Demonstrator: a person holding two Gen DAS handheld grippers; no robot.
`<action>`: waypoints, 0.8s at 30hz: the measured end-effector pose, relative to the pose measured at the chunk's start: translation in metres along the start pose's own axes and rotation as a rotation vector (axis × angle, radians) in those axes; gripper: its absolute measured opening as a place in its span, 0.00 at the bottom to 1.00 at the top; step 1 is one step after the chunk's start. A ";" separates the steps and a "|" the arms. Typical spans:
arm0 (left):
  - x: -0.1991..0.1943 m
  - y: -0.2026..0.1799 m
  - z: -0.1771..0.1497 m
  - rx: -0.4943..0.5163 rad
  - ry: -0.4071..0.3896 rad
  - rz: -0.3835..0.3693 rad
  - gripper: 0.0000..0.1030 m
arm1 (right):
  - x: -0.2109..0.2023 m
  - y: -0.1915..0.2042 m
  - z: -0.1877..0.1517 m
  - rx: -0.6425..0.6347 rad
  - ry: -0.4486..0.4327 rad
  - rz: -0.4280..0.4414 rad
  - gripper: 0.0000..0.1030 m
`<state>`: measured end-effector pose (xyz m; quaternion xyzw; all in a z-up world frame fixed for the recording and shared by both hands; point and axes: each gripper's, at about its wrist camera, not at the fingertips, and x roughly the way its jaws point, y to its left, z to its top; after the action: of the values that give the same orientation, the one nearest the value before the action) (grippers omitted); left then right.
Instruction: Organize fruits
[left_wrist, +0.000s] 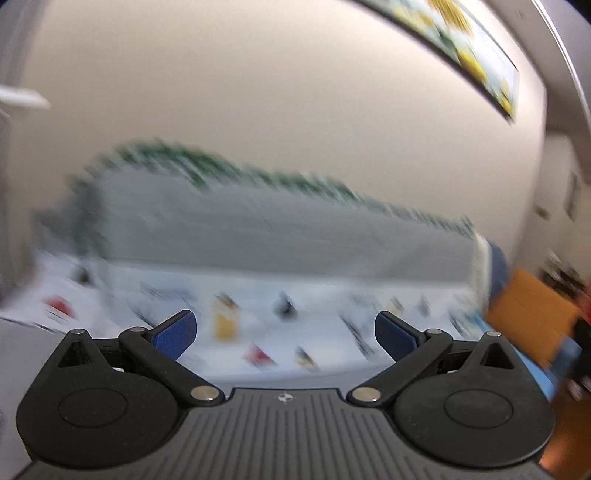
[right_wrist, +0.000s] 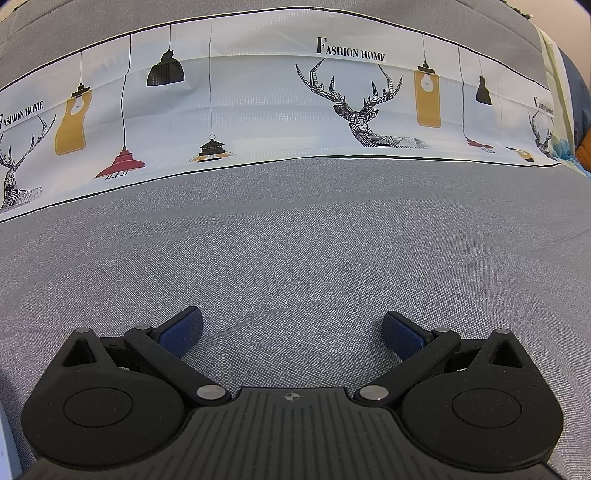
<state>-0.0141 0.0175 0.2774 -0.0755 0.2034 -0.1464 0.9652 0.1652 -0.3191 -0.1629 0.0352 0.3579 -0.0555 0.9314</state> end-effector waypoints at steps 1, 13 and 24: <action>0.022 -0.003 -0.004 0.016 0.042 -0.006 1.00 | 0.000 0.000 0.000 0.000 0.000 0.000 1.00; 0.160 0.048 -0.166 0.123 0.140 0.219 1.00 | 0.000 0.000 0.000 0.000 0.000 0.000 1.00; 0.161 0.081 -0.185 0.074 0.212 0.338 0.99 | 0.001 0.000 0.002 0.005 0.011 -0.005 1.00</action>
<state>0.0701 0.0274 0.0339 0.0111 0.3083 0.0032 0.9512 0.1673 -0.3191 -0.1621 0.0369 0.3628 -0.0585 0.9293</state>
